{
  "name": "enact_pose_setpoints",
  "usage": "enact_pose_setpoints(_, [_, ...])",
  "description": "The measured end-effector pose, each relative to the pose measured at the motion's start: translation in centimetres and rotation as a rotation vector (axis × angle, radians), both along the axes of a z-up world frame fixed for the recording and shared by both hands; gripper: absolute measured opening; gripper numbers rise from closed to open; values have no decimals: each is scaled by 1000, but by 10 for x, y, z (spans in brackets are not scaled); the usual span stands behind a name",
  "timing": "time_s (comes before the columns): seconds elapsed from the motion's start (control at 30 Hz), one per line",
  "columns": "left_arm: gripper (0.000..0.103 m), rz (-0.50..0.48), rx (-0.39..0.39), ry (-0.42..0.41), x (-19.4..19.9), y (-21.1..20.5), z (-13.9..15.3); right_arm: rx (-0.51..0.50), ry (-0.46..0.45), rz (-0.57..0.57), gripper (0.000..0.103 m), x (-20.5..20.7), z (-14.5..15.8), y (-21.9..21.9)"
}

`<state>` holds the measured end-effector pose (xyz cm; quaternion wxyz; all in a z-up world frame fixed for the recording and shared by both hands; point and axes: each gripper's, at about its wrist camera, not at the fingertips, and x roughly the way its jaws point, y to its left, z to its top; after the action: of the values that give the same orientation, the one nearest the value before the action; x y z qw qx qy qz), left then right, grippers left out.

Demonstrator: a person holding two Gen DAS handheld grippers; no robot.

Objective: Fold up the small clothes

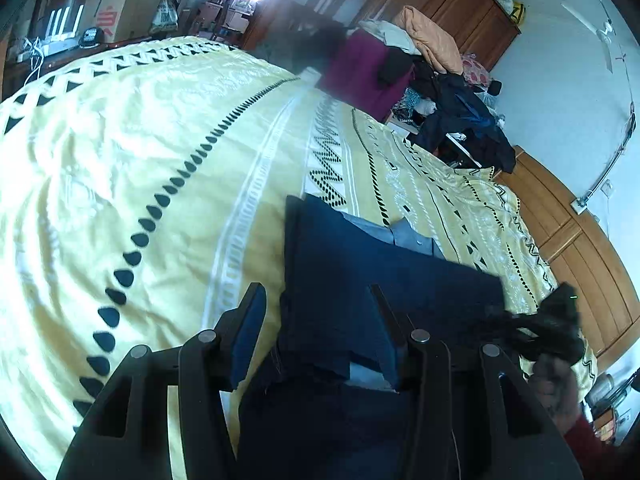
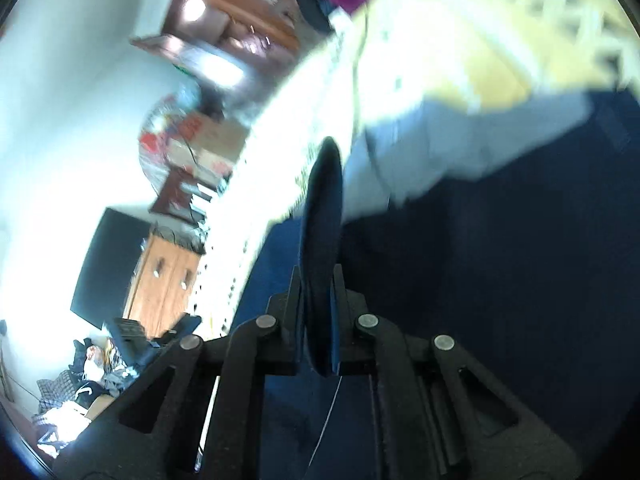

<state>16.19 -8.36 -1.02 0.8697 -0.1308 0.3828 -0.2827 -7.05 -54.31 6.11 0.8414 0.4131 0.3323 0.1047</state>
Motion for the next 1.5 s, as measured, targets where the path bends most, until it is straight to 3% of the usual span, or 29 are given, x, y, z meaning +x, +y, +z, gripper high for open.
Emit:
enact_pose_setpoints(0.1, [52,-31,23,-14,10,-18,1,-28,-6,-44,9,-23,12,-26])
enact_pose_setpoints(0.27, [57,-105,103,5,25,-59,-11,-15,47,-118,9,-44,-7,-57])
enact_pose_setpoints(0.37, [57,-143,246,68,38,-87,-34,-31,79,-142,9,-49,-18,-69])
enact_pose_setpoints(0.47, [55,-136,441,110,47,-102,-62,-27,113,-154,9,-53,-34,-79])
enact_pose_setpoints(0.53, [59,-119,472,102,49,-98,-68,-50,169,-156,9,-56,-52,-82])
enact_pose_setpoints(0.63, [60,-108,466,106,52,-91,-67,-129,259,-176,10,-60,-71,-85])
enact_pose_setpoints(0.7, [61,-102,465,108,53,-89,-66,-158,266,-200,8,-66,-72,-89])
enact_pose_setpoints(0.8, [57,-92,495,68,44,-88,-56,-249,256,-226,9,-76,-57,-91])
enact_pose_setpoints(0.97, [59,-105,410,-30,31,-89,-29,-389,231,-260,12,-85,-26,-83])
enact_pose_setpoints(1.1, [59,-170,358,-46,30,-112,-15,-486,164,-220,12,-70,-5,-50])
enact_pose_setpoints(1.2, [61,-239,370,-48,30,-141,-23,-486,141,-106,12,-42,-21,-25])
enact_pose_setpoints(1.3, [64,-269,468,36,40,-165,-64,-445,283,-14,19,-16,-71,-20])
enact_pose_setpoints(1.37, [66,-272,465,4,38,-168,-70,-465,258,-37,17,-19,-70,-20])
enact_pose_setpoints(1.5, [66,-251,460,12,31,-152,-50,-461,269,-46,22,-37,-49,-19])
